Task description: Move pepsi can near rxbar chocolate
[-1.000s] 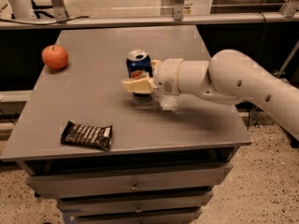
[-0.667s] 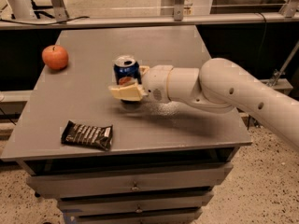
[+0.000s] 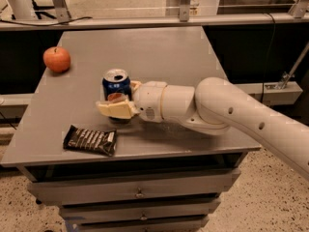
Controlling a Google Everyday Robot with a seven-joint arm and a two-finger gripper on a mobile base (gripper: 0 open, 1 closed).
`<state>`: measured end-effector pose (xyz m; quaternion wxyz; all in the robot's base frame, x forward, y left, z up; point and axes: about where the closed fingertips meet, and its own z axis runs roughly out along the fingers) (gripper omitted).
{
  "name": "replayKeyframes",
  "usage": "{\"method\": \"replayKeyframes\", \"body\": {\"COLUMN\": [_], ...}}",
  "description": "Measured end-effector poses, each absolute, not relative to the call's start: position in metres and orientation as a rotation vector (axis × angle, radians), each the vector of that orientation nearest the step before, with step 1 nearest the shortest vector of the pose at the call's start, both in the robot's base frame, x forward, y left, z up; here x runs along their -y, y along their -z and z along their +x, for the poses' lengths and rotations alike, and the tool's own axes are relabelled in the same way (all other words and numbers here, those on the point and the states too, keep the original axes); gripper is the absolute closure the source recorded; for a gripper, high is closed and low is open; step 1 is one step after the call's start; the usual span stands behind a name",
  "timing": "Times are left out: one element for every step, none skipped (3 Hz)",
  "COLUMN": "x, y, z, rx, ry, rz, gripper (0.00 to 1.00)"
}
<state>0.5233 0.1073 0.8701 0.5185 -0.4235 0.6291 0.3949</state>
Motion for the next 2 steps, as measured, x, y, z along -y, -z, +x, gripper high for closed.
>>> {"method": "replayKeyframes", "body": {"x": [-0.110,-0.113], "y": [-0.865,-0.860], "z": [0.508,0.498], "rx": [-1.517,-1.533], "ry": [-0.972,-0.991], "rz": [-1.017,-1.029], "gripper": [1.00,0.84]}}
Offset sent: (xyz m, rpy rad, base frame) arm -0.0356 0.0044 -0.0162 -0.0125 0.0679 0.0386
